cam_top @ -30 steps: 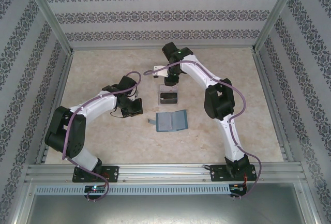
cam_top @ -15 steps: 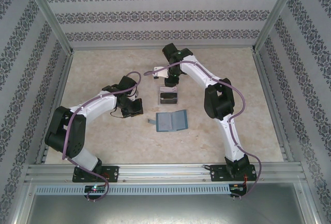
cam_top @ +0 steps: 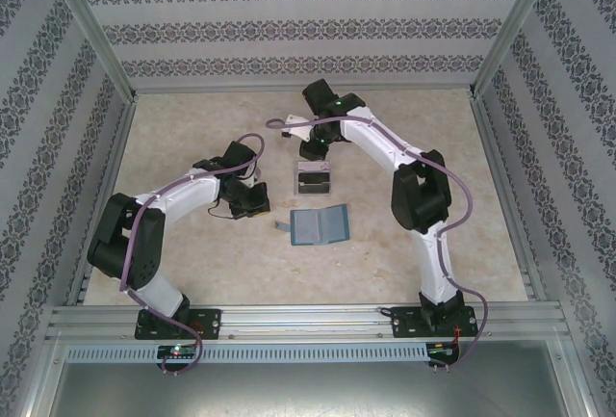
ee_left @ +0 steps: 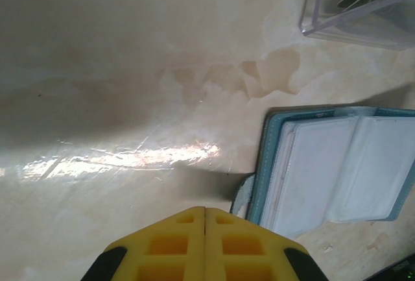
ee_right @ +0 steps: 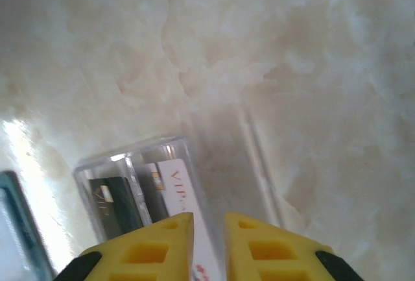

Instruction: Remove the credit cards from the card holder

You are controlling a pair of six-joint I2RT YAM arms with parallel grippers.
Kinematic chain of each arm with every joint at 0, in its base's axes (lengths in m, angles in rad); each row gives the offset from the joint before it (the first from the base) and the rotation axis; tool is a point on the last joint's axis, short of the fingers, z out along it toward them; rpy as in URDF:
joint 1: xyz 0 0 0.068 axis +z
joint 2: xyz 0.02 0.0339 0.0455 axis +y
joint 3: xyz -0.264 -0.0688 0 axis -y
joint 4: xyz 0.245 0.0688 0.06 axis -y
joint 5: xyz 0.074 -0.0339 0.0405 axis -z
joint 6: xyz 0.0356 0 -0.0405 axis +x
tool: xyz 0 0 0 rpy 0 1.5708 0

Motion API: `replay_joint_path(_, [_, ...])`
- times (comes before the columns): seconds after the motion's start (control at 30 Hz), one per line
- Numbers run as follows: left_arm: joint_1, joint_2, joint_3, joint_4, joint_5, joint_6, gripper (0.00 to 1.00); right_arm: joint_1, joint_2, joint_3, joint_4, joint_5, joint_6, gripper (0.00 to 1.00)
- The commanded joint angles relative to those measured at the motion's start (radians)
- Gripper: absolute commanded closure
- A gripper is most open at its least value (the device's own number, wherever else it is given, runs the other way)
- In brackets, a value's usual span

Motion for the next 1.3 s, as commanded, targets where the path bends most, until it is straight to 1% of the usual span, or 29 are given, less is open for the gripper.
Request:
replay_joint_path(0.0, [0.011, 0.011, 0.026, 0.040, 0.027, -0.013, 1.00, 0.022, -0.088, -0.093, 0.111, 0.017, 0.280, 0.80])
replay_joint_path(0.03, [0.011, 0.013, 0.029, 0.041, 0.028, -0.012, 1.00, 0.026, -0.112, -0.131, 0.136, 0.031, 0.357, 0.75])
replay_joint_path(0.1, [0.010, 0.016, 0.035, 0.047, 0.034, -0.015, 1.00, 0.036, -0.164, -0.210, 0.174, 0.033, 0.469, 0.71])
replay_joint_path(0.23, [0.004, 0.027, 0.044, 0.057, 0.049, -0.025, 1.00, 0.053, -0.268, -0.375, 0.263, 0.008, 0.682, 0.76])
replay_joint_path(0.33, [-0.007, 0.037, 0.050, 0.068, 0.067, -0.025, 1.00, 0.066, -0.310, -0.438, 0.254, 0.022, 0.829, 0.79])
replay_joint_path(0.43, [-0.025, 0.048, 0.055, 0.075, 0.081, -0.027, 1.00, 0.082, -0.351, -0.506, 0.258, 0.008, 0.928, 0.84])
replay_joint_path(0.5, [-0.038, 0.057, 0.061, 0.076, 0.084, -0.029, 1.00, 0.094, -0.378, -0.557, 0.272, -0.002, 0.991, 0.84])
replay_joint_path(0.57, [-0.053, 0.067, 0.062, 0.079, 0.090, -0.038, 1.00, 0.099, -0.389, -0.577, 0.247, -0.023, 1.061, 0.84])
replay_joint_path(0.67, [-0.075, 0.084, 0.060, 0.097, 0.108, -0.051, 1.00, 0.112, -0.409, -0.631, 0.250, -0.065, 1.124, 0.84])
replay_joint_path(0.8, [-0.104, 0.112, 0.064, 0.104, 0.133, -0.054, 1.00, 0.119, -0.438, -0.732, 0.334, -0.140, 1.199, 0.82])
replay_joint_path(0.93, [-0.125, 0.137, 0.066, 0.096, 0.142, -0.052, 1.00, 0.130, -0.461, -0.826, 0.433, -0.164, 1.281, 0.82])
replay_joint_path(1.03, [-0.134, 0.158, 0.062, 0.094, 0.150, -0.048, 1.00, 0.137, -0.458, -0.860, 0.462, -0.172, 1.323, 0.82])
replay_joint_path(1.17, [-0.137, 0.195, 0.062, 0.075, 0.150, -0.032, 1.00, 0.148, -0.446, -0.900, 0.541, -0.219, 1.377, 0.82])
replay_joint_path(1.27, [-0.138, 0.208, 0.051, 0.075, 0.145, -0.029, 1.00, 0.160, -0.420, -0.902, 0.568, -0.238, 1.399, 0.82])
